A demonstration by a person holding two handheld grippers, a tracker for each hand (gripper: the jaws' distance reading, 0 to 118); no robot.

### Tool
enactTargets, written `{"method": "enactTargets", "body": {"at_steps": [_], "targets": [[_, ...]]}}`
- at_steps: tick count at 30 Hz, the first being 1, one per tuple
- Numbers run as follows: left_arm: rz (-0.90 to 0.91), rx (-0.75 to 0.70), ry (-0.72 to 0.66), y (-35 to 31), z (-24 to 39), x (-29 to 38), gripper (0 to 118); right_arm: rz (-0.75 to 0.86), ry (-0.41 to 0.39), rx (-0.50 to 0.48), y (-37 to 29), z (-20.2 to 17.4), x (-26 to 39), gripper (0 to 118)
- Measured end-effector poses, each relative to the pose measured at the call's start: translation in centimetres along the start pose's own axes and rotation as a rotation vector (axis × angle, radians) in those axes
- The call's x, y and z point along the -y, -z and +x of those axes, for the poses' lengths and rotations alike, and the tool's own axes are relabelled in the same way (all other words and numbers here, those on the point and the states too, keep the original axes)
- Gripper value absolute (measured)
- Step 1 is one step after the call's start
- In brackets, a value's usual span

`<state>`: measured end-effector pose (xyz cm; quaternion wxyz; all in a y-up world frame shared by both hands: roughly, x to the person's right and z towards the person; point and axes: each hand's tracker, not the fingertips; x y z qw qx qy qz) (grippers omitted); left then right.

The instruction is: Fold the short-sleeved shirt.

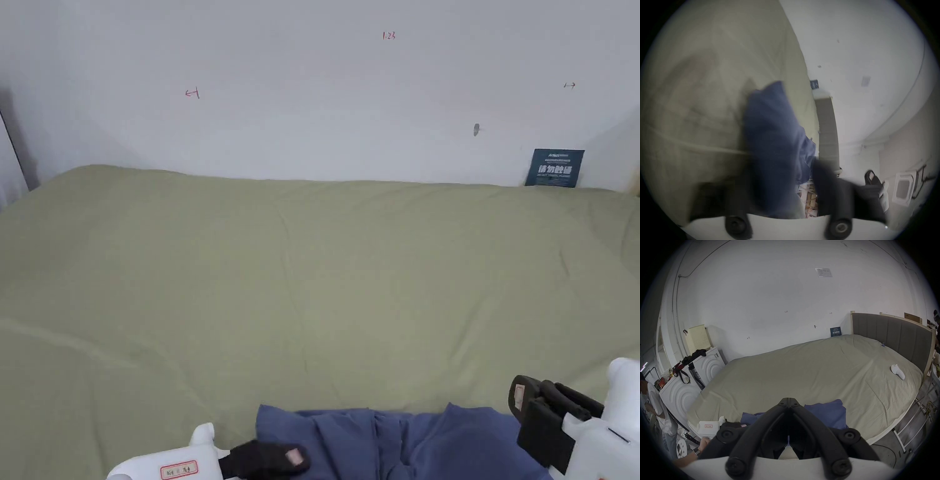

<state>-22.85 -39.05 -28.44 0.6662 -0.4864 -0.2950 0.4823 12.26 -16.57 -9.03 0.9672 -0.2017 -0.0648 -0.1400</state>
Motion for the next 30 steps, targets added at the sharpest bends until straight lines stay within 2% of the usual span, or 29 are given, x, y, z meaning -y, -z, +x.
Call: {"method": "enactTargets", "body": {"at_steps": [1,4,8,11,14,16,21,24,30], "targets": [[0.039,-0.052,0.011,-0.3,-0.5,0.1,13,0.000,-0.004,0.004,-0.1,0.0,0.1,2],[0.019,-0.045,0.015,-0.9,-1.1,0.4,13,-0.002,-0.018,0.014,-0.2,0.0,0.2,2],[0.087,-0.104,0.140,-2.4,0.9,0.4,13,-0.004,-0.017,0.021,0.0,0.1,0.3,2],[0.187,-0.213,0.276,-5.0,3.5,0.0,13,-0.010,-0.023,0.021,-0.1,0.1,0.3,2],[0.270,-0.299,0.336,-8.3,5.9,-0.9,13,-0.008,-0.029,0.019,-0.1,0.1,0.2,2],[0.319,-0.374,0.382,-10.6,7.4,-1.9,13,-0.007,-0.026,0.017,0.0,0.0,0.1,2],[0.377,-0.691,0.564,-13.9,10.7,-1.9,13,-0.005,-0.031,0.001,0.4,-0.5,-0.1,2],[0.325,-0.787,0.691,-12.8,12.8,-0.6,13,-0.004,-0.033,-0.013,0.5,-0.8,-0.2,2],[0.154,-0.736,0.875,-3.9,17.1,3.3,13,-0.009,-0.037,-0.027,0.3,-1.0,0.0,2]]}}
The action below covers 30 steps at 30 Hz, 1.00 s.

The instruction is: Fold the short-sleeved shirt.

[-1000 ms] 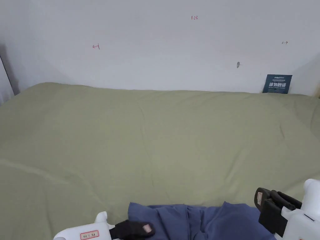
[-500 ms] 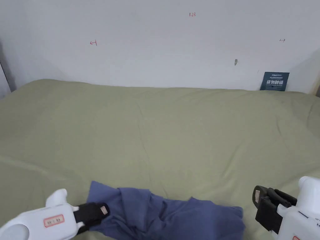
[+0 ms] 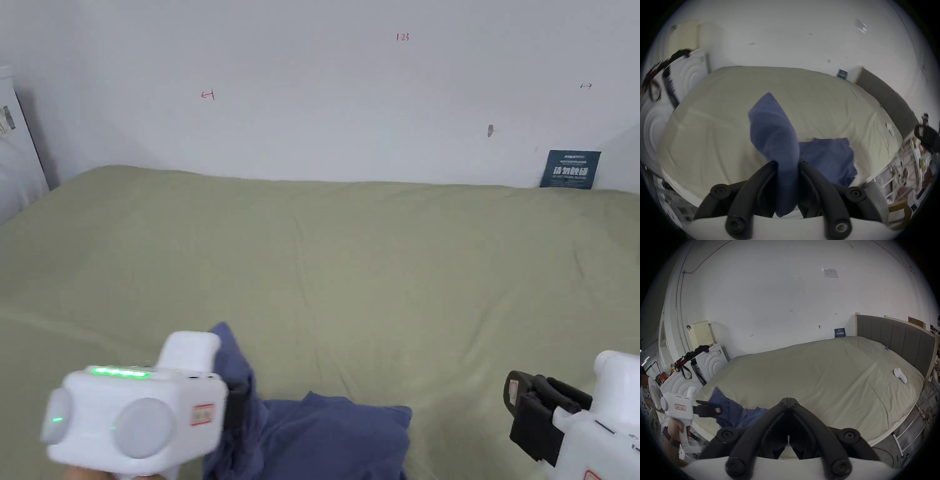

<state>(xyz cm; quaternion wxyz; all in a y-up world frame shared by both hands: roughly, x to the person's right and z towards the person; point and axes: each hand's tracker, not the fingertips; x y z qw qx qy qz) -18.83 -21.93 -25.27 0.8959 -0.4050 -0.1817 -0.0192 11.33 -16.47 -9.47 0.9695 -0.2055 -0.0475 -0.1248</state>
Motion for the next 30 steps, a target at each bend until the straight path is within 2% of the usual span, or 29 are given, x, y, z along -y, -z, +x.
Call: {"method": "enactTargets", "body": {"at_steps": [4,7,9,11,13,14,20,23,25,26,27,28,30], "targets": [[-0.097,0.139,0.076,3.6,7.0,-0.6,14,0.002,0.010,0.014,-0.7,0.7,0.3,2],[-0.175,0.231,0.118,6.8,10.5,-0.1,22,-0.005,0.020,0.033,-1.1,1.6,0.4,2],[-0.229,0.238,0.095,8.6,11.2,0.5,28,-0.005,0.025,0.051,-1.3,2.2,0.5,2],[-0.255,0.269,0.005,9.6,10.7,1.1,42,-0.003,0.033,0.060,-1.6,2.8,0.5,2],[-0.249,0.309,-0.065,9.1,9.5,1.3,64,0.003,0.042,0.068,-1.8,3.3,0.5,2],[-0.233,0.343,-0.113,8.5,8.7,1.0,71,0.005,0.046,0.073,-1.8,3.6,0.4,2],[-0.088,0.513,-0.276,4.0,4.5,-1.5,71,0.009,0.069,0.077,-1.3,3.9,0.3,2],[-0.020,0.516,-0.249,3.8,3.4,-2.0,71,-0.002,0.068,0.062,-1.0,3.5,0.5,2],[-0.039,0.517,-0.238,5.0,3.3,-1.7,66,-0.008,0.062,0.051,-1.1,3.3,0.7,2],[-0.064,0.543,-0.244,6.1,3.5,-1.4,53,-0.010,0.062,0.044,-1.1,3.2,0.8,2],[-0.077,0.558,-0.260,6.9,3.8,-1.0,11,-0.013,0.061,0.042,-1.2,3.2,0.9,2],[-0.052,0.567,-0.263,8.0,4.1,0.1,0,-0.013,0.060,0.040,-1.3,3.1,1.0,2],[-0.113,0.649,-0.345,10.5,4.3,0.8,0,-0.008,0.065,0.038,-1.7,3.3,1.1,2]]}}
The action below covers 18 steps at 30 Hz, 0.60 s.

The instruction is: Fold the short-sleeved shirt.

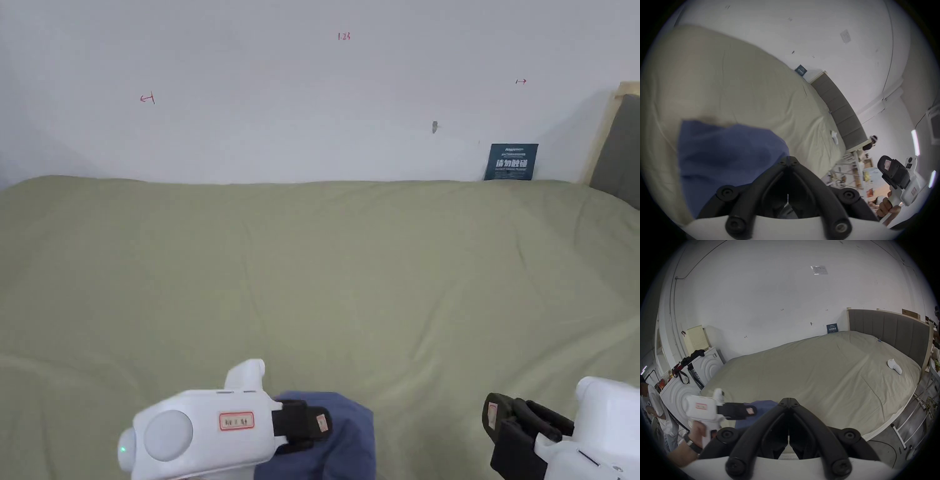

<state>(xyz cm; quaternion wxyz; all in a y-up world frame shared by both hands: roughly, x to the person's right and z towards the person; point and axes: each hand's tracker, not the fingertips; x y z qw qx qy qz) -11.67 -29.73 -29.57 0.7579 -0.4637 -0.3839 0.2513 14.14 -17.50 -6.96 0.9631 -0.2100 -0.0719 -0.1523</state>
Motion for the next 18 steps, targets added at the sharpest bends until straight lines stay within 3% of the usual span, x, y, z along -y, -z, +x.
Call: {"method": "enactTargets", "body": {"at_steps": [11,15,18], "targets": [[-0.079,0.199,-0.251,9.6,-2.4,7.5,0,0.026,-0.011,0.031,-1.9,0.2,-0.7,2],[-0.030,0.195,-0.259,7.0,-1.5,6.9,0,0.034,-0.024,0.016,-1.9,-0.2,-0.8,2],[0.120,0.205,-0.083,0.1,0.3,5.0,0,0.029,-0.045,-0.020,-0.9,-0.7,-1.1,2]]}}
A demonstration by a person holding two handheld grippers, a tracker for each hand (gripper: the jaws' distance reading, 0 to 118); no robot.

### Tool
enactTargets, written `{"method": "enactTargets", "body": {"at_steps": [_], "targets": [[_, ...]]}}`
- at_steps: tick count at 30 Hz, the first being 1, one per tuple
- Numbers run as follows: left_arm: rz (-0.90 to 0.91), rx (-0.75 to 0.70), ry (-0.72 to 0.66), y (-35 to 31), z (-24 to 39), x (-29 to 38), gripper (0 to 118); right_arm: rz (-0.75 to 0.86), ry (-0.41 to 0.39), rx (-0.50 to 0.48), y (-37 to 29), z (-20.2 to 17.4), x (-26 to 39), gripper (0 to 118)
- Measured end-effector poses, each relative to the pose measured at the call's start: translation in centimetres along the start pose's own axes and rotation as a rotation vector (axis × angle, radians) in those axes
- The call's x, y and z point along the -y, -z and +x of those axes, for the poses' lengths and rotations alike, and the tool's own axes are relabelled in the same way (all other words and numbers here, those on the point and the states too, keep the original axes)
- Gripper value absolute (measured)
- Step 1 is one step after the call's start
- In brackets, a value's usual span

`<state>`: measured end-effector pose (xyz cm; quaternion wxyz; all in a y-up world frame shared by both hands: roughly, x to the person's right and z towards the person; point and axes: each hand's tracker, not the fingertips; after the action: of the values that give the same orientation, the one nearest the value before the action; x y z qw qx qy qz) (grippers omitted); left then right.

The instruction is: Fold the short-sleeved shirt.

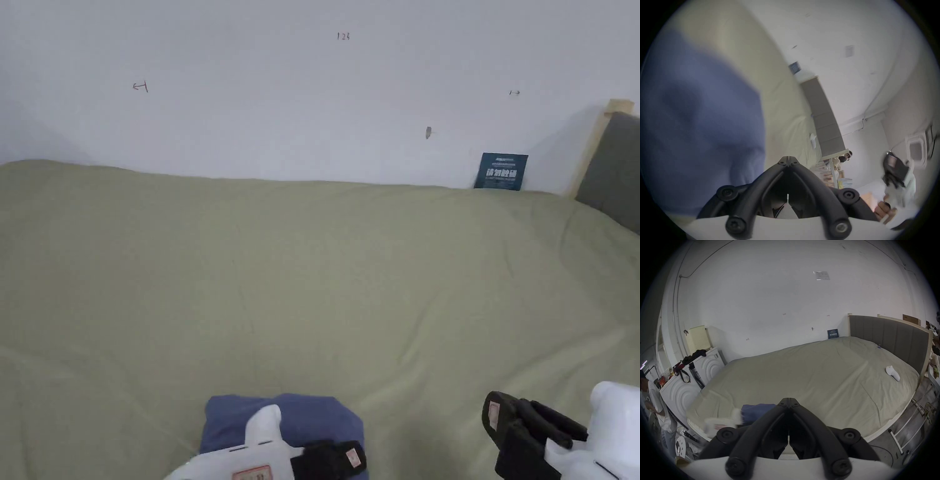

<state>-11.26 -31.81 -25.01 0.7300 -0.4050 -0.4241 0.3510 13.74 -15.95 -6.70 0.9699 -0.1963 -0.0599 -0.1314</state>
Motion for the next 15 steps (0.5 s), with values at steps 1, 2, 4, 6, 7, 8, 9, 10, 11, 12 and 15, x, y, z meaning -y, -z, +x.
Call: {"method": "enactTargets", "body": {"at_steps": [1,2,4,6,7,8,9,10,11,12,15], "targets": [[0.030,-0.032,0.090,-2.7,1.4,-1.1,0,-0.011,-0.016,-0.023,0.6,-0.3,-0.1,2],[0.064,-0.145,0.185,-5.4,2.3,-2.2,0,-0.020,-0.026,-0.050,1.2,-0.7,-0.2,2],[0.137,-0.399,0.365,-10.1,4.2,-3.4,0,-0.020,-0.049,-0.101,2.4,-1.5,0.0,2],[0.193,-0.712,0.541,-13.8,5.0,-4.1,0,-0.024,-0.069,-0.170,4.0,-2.3,0.4,2],[0.221,-0.856,0.592,-15.4,5.1,-4.1,0,-0.039,-0.086,-0.203,5.0,-2.8,0.7,2],[0.249,-0.898,0.593,-17.4,4.7,-4.2,0,-0.052,-0.100,-0.251,6.1,-3.1,1.0,2],[0.254,-0.854,0.531,-19.2,4.3,-4.4,0,-0.081,-0.106,-0.289,7.2,-3.4,1.4,2],[0.281,-0.793,0.457,-20.6,3.4,-4.6,0,-0.117,-0.104,-0.333,8.4,-3.6,1.7,2],[0.317,-0.743,0.389,-22.2,2.8,-4.5,0,-0.155,-0.089,-0.424,9.9,-3.7,2.1,2],[0.344,-0.731,0.349,-23.0,2.3,-4.2,0,-0.189,-0.064,-0.504,11.3,-3.6,2.6,2],[0.364,-0.753,0.262,-24.8,0.9,-3.5,0,-0.360,0.035,-0.780,17.3,-2.6,5.0,2]]}}
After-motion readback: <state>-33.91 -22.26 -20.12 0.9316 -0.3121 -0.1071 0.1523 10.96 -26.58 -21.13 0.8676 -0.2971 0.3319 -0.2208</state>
